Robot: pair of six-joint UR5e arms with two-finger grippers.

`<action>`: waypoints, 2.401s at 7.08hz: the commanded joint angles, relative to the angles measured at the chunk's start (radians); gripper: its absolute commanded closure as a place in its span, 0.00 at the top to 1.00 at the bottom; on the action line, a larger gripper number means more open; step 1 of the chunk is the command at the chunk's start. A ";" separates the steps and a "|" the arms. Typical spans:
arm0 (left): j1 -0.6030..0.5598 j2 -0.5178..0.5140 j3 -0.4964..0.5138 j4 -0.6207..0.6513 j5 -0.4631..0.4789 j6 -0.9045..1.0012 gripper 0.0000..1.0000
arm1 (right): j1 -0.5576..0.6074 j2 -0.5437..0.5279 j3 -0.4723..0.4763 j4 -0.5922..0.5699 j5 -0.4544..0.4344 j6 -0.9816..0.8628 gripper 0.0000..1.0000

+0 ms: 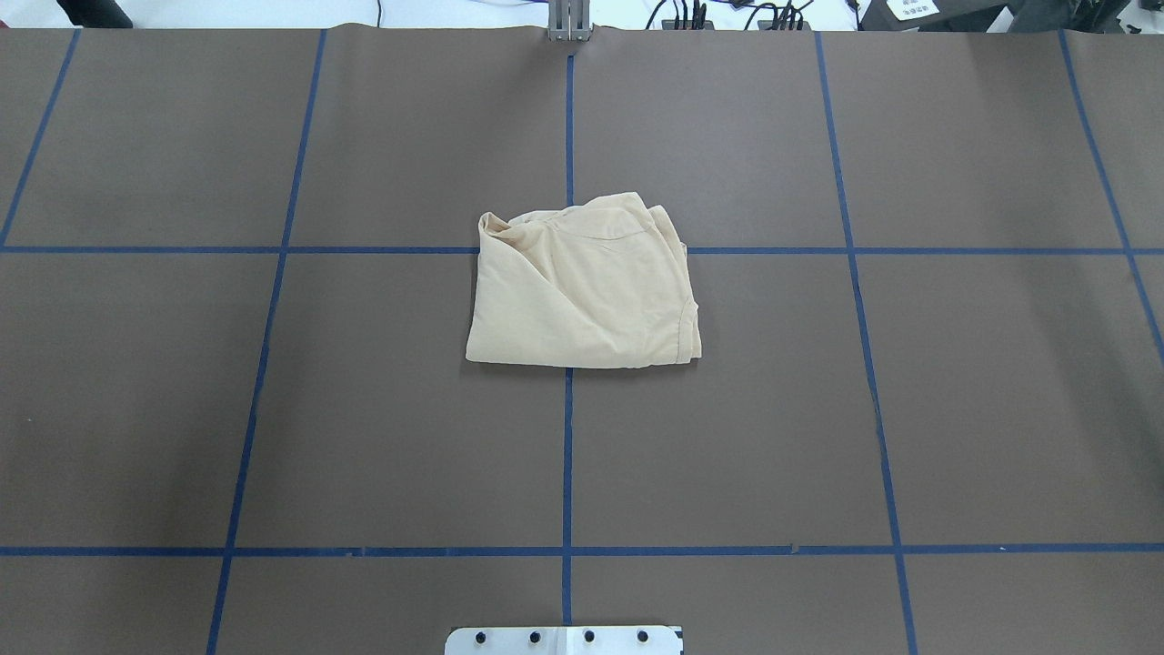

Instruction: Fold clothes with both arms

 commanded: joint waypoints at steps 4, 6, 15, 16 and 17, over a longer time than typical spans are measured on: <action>0.000 -0.001 0.017 0.003 0.009 -0.006 1.00 | 0.069 -0.041 0.068 -0.135 0.051 0.000 1.00; 0.000 -0.005 0.017 0.003 0.021 -0.006 1.00 | 0.101 -0.139 0.122 -0.107 0.052 -0.001 1.00; -0.001 0.004 0.020 0.001 0.021 -0.006 1.00 | 0.103 -0.185 0.136 -0.067 0.057 0.002 1.00; -0.001 0.004 0.018 0.001 0.021 -0.008 1.00 | 0.103 -0.184 0.139 -0.067 0.060 0.002 1.00; -0.001 0.004 0.018 0.001 0.021 -0.012 1.00 | 0.103 -0.185 0.139 -0.067 0.060 0.002 1.00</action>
